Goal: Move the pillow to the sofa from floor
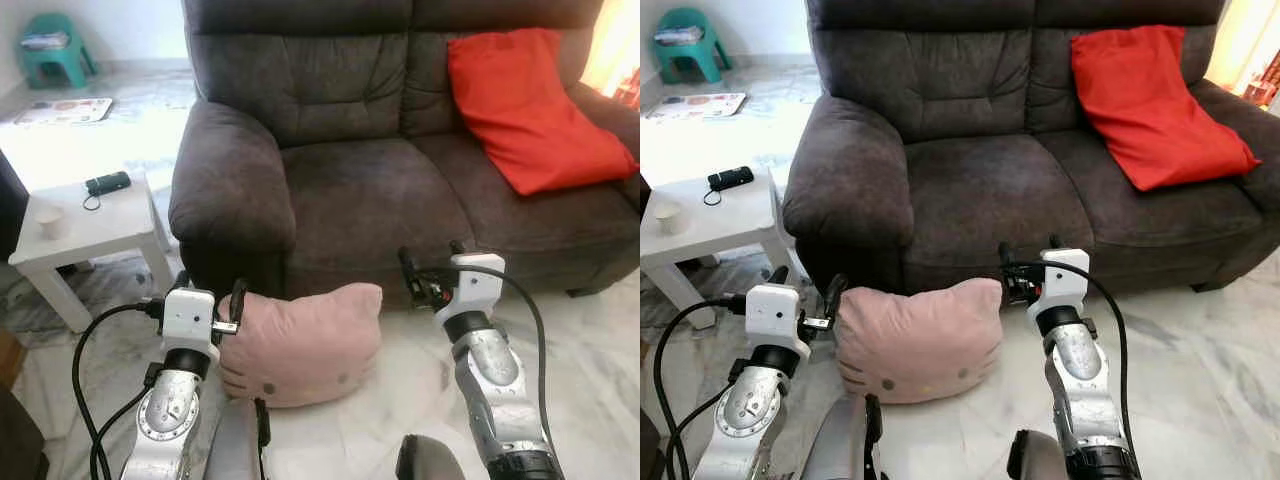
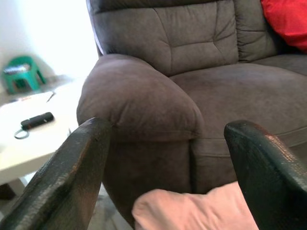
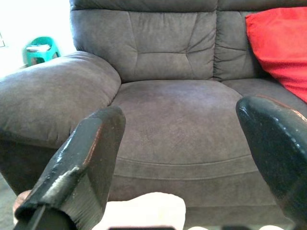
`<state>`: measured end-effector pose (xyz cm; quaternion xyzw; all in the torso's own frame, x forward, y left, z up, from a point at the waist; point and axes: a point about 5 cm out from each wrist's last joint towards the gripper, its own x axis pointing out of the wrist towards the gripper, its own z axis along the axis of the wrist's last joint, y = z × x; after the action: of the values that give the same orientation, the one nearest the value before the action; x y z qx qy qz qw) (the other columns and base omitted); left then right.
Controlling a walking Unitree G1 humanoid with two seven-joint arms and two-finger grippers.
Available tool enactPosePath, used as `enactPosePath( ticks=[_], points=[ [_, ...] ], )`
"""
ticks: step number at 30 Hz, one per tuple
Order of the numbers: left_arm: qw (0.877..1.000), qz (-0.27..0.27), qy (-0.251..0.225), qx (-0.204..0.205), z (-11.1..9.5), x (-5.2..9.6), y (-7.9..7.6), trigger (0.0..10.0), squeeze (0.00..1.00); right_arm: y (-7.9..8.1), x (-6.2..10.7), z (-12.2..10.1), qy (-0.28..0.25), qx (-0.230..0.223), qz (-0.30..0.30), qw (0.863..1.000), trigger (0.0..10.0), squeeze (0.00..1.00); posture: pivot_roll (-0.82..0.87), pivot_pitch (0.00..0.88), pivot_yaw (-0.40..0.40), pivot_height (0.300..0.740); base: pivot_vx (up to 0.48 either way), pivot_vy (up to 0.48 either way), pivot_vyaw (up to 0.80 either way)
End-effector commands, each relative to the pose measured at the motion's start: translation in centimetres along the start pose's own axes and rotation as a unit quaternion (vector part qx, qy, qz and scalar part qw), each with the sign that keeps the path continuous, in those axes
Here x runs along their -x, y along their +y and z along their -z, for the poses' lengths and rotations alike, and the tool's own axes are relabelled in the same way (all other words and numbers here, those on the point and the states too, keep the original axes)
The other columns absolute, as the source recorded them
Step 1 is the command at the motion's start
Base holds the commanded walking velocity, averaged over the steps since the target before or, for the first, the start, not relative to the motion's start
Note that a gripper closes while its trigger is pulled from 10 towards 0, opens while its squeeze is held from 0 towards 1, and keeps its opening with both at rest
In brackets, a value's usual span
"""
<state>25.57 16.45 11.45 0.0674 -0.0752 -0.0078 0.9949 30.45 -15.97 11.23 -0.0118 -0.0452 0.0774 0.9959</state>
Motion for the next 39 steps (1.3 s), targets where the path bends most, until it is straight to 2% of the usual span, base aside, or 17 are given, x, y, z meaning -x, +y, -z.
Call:
enactPosePath(
  ticks=[1,3,20,33,35,39],
  points=[
    [1.000,-0.004,0.017,0.007,0.5,-0.1,0.1,10.0,0.00,0.1,0.1,0.1,0.002,0.006,-0.007,1.000,10.0,0.00,0.07,0.029,-0.019,0.555,0.000,0.000,0.00],
    [1.000,-0.005,0.020,0.007,0.6,-0.1,0.1,10.0,0.00,0.1,0.1,0.1,0.002,0.007,-0.010,1.000,10.0,0.00,0.07,0.029,-0.019,0.555,0.000,0.000,0.00],
    [0.998,0.023,0.046,0.032,1.4,0.1,-0.3,10.0,0.00,0.5,0.1,0.2,0.003,0.003,-0.022,1.000,10.0,0.00,0.08,0.037,-0.019,0.555,0.000,0.000,0.74],
    [0.995,0.036,0.083,0.046,3.1,0.7,-0.1,10.0,0.00,-0.1,0.1,1.1,0.024,-0.003,0.000,1.000,10.0,0.00,0.08,0.038,-0.016,0.555,0.000,0.000,0.00],
    [0.992,0.036,0.113,0.041,4.5,1.1,0.3,10.0,0.00,-0.5,0.2,1.9,0.042,-0.004,0.015,0.999,10.0,0.00,0.08,0.038,-0.016,0.555,0.000,0.000,0.00],
    [0.991,0.024,0.127,0.039,5.3,1.4,0.7,10.0,0.00,-0.9,0.5,2.8,0.064,-0.012,0.031,0.997,10.0,0.00,0.08,0.037,-0.017,0.555,0.000,0.000,0.00]
  ],
)
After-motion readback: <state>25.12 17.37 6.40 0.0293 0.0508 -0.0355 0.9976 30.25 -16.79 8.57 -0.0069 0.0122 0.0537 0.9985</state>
